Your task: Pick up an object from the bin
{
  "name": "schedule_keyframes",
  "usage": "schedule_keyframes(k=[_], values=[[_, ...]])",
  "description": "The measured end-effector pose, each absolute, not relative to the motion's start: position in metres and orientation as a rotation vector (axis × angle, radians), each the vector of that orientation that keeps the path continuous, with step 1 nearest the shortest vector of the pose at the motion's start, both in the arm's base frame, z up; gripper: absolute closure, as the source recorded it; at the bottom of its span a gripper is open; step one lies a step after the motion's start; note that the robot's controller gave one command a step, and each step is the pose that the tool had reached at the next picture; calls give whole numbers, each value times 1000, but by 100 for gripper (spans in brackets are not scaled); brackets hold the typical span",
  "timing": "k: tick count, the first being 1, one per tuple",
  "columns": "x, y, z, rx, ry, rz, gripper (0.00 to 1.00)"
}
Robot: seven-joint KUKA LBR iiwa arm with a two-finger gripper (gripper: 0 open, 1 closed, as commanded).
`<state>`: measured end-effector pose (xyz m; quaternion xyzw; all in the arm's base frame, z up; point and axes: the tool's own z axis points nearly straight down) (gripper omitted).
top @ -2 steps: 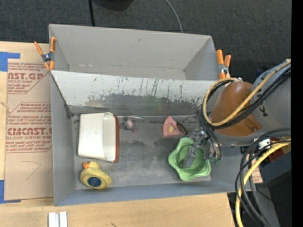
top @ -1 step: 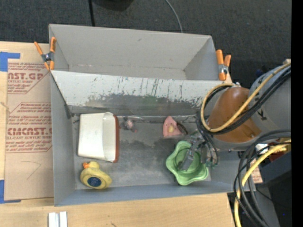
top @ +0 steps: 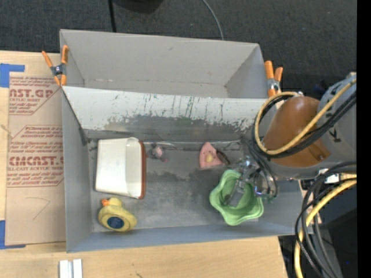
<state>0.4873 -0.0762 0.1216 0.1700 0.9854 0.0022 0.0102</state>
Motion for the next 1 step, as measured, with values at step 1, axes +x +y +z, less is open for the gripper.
schedule_keyframes(k=[1], values=[[499, -72, 270, 487, 3052, 5, 100]])
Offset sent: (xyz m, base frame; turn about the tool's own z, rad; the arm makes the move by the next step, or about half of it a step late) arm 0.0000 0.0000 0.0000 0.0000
